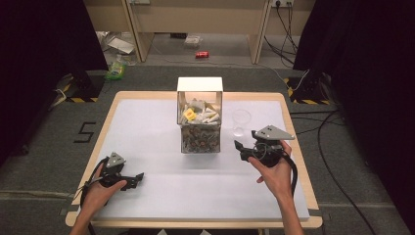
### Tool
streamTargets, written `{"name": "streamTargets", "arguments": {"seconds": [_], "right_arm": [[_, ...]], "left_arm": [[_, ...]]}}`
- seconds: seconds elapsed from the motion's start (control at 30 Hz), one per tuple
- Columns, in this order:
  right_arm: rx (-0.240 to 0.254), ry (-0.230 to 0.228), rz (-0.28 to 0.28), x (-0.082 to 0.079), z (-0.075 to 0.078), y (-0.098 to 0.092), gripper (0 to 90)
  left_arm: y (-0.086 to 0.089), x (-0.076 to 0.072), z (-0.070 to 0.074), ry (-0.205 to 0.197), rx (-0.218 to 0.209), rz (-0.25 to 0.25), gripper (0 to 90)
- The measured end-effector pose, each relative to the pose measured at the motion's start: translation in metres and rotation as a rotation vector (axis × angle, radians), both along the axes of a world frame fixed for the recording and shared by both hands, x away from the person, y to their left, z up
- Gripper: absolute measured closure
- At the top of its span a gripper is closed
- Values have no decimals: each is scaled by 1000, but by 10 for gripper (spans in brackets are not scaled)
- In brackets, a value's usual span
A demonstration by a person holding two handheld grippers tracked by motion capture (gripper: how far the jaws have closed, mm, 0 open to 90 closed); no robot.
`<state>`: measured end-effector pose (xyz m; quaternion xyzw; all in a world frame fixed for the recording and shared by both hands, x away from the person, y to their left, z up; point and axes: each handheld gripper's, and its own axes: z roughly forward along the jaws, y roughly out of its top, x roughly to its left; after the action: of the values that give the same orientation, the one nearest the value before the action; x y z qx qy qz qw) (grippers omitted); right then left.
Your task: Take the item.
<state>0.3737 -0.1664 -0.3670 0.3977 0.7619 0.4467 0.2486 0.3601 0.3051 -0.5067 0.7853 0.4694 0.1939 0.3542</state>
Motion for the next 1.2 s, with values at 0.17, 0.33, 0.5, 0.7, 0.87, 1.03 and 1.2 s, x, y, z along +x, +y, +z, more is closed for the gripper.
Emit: {"name": "streamTargets", "arguments": {"seconds": [0.17,0.33,0.5,0.7,0.87,1.03,1.2], "right_arm": [[9,-18,9,-1,10,4,324],[18,-30,9,-1,15,5,326],[26,-38,14,-1,20,7,331],[27,-44,28,-1,24,12,338],[28,-50,36,-1,28,15,339],[43,-76,36,0,35,17,344],[54,-101,51,0,42,22,347]], "left_arm": [[0,0,0,0,0,0,34],[0,0,0,0,0,0,34],[0,0,0,1,-1,0,34],[0,0,0,1,-1,0,34],[0,0,0,1,-2,0,34],[0,0,0,1,-3,0,34],[0,0,0,1,-2,0,34]]}}
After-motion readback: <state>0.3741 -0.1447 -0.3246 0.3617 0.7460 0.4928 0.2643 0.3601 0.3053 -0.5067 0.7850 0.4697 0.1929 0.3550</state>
